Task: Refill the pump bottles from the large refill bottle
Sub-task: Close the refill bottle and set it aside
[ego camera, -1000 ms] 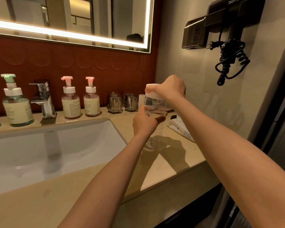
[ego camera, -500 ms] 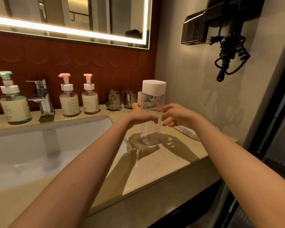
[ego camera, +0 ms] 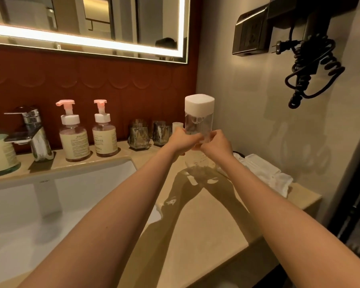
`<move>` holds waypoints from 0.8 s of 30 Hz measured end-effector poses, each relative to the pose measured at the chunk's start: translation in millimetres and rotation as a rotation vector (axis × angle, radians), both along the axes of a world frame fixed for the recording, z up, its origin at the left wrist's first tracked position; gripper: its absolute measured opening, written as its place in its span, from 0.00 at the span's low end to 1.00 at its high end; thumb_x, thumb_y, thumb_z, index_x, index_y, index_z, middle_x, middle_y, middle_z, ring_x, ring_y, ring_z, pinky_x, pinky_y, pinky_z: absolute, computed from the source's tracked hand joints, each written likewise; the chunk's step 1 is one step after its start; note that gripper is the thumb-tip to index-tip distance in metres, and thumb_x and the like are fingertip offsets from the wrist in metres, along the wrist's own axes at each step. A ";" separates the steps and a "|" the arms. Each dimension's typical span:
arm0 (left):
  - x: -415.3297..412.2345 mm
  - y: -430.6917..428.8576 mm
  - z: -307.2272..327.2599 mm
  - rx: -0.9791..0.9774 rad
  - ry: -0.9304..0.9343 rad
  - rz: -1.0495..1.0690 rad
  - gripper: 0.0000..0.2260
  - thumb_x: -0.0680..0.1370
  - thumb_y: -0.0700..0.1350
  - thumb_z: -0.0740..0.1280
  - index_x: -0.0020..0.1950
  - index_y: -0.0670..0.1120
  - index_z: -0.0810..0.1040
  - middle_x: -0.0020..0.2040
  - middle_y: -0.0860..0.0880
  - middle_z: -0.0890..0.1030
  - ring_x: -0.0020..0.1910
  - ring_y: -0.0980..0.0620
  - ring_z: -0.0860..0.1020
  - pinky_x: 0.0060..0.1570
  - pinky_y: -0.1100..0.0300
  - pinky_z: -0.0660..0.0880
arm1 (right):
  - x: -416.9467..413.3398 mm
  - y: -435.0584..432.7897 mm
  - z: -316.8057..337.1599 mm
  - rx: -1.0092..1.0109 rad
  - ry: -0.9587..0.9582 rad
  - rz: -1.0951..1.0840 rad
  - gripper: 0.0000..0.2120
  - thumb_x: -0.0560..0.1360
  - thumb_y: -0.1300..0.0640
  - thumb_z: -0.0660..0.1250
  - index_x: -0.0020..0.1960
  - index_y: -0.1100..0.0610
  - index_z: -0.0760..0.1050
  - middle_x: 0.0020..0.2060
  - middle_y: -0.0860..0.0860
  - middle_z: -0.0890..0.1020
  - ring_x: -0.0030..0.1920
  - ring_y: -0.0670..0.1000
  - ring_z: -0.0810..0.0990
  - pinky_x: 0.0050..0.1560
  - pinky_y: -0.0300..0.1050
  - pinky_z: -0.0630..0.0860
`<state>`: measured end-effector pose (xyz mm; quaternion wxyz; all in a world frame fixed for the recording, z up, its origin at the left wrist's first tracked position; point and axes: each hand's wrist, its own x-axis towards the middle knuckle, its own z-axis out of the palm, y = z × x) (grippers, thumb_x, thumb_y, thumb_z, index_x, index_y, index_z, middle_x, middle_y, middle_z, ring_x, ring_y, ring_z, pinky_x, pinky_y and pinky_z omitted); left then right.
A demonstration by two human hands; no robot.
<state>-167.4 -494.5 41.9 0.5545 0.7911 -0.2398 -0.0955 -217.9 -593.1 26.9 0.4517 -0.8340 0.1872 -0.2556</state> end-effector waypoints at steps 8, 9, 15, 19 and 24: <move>48.4 -43.4 -2.0 -0.077 0.000 0.025 0.25 0.77 0.52 0.62 0.69 0.41 0.63 0.59 0.47 0.70 0.54 0.50 0.70 0.41 0.58 0.66 | 53.7 -37.9 7.9 -0.026 0.006 -0.107 0.28 0.71 0.48 0.71 0.66 0.57 0.67 0.61 0.53 0.75 0.59 0.54 0.74 0.50 0.45 0.71; 53.7 -48.8 -3.7 -0.082 0.008 0.022 0.26 0.77 0.53 0.62 0.70 0.41 0.63 0.62 0.47 0.69 0.56 0.49 0.69 0.43 0.57 0.66 | 60.2 -42.1 6.1 -0.020 0.013 -0.112 0.29 0.71 0.48 0.72 0.67 0.56 0.67 0.62 0.53 0.75 0.60 0.54 0.74 0.51 0.45 0.71; 74.1 -67.5 -19.4 -0.090 0.012 0.018 0.27 0.76 0.55 0.59 0.70 0.42 0.65 0.64 0.43 0.71 0.58 0.46 0.72 0.47 0.54 0.67 | 81.3 -60.9 -6.7 -0.013 0.050 -0.110 0.27 0.73 0.52 0.70 0.68 0.59 0.66 0.63 0.54 0.74 0.62 0.54 0.73 0.51 0.42 0.67; 83.8 -77.8 -29.9 -0.073 -0.015 0.031 0.27 0.77 0.53 0.58 0.70 0.36 0.64 0.66 0.35 0.69 0.63 0.39 0.71 0.48 0.50 0.70 | 92.6 -71.2 -13.1 -0.029 0.066 -0.108 0.29 0.73 0.53 0.69 0.69 0.60 0.64 0.64 0.55 0.72 0.63 0.55 0.72 0.51 0.42 0.68; 82.2 -80.1 -34.5 -0.092 -0.047 0.073 0.24 0.79 0.50 0.57 0.70 0.36 0.62 0.66 0.38 0.71 0.59 0.42 0.72 0.51 0.52 0.70 | 94.2 -80.3 -16.3 -0.046 0.107 -0.063 0.34 0.72 0.50 0.71 0.71 0.61 0.62 0.66 0.56 0.71 0.64 0.56 0.72 0.60 0.47 0.73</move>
